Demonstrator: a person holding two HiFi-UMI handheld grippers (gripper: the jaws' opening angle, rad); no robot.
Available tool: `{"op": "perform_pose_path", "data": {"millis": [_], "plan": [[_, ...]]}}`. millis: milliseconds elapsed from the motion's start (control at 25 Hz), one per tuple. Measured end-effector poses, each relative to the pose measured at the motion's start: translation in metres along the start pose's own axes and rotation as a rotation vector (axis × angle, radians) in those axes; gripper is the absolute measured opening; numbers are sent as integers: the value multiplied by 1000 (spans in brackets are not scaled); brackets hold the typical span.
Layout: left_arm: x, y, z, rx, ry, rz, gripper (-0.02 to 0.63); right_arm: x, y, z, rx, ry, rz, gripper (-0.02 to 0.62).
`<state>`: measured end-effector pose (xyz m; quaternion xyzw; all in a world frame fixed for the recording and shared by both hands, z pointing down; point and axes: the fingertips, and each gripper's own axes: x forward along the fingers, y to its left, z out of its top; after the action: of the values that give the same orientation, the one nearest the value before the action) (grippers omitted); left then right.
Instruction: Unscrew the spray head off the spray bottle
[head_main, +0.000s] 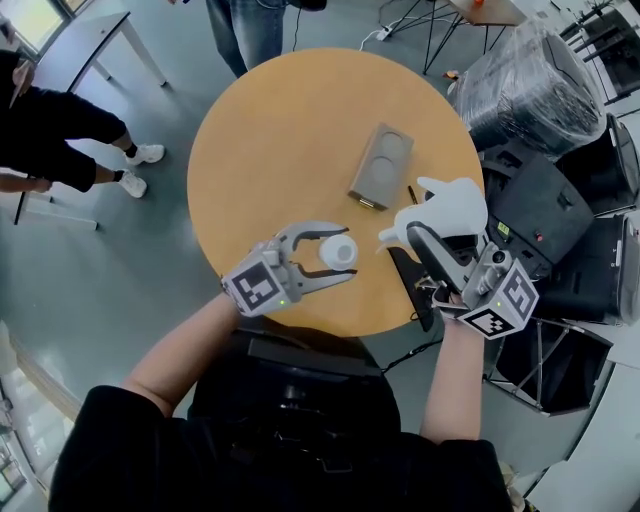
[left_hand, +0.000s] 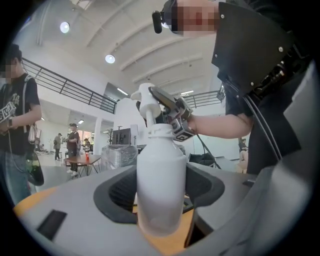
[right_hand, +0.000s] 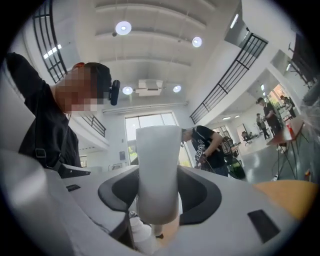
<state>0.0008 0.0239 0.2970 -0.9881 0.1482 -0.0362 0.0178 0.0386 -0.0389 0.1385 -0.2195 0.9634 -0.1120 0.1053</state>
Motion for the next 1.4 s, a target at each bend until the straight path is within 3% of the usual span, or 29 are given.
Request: {"op": "perform_pose_path", "data": {"millis": [280,480,760,920,1120,1400], "plan": [[-3,31,-42,-29,-5,84,307,-5,-50,-112,135,189,-122,242],[4,36,-78,0,24,44,307,-15,-75,-191,248,264,-179,242],[18,56,-131,-68,-8,54,308,-29,-104,-286,354,398,-210,242],[32,62,-178,-96,20,77,308,-46,-126,-340,368,491,-239,241],[50,62,-246,-120,41,97,308,-64,-150,-412,296,630,-273,242],[67,59,-314,-170,76,109,307,-78,-174,-472,334,699,-333,242]]}}
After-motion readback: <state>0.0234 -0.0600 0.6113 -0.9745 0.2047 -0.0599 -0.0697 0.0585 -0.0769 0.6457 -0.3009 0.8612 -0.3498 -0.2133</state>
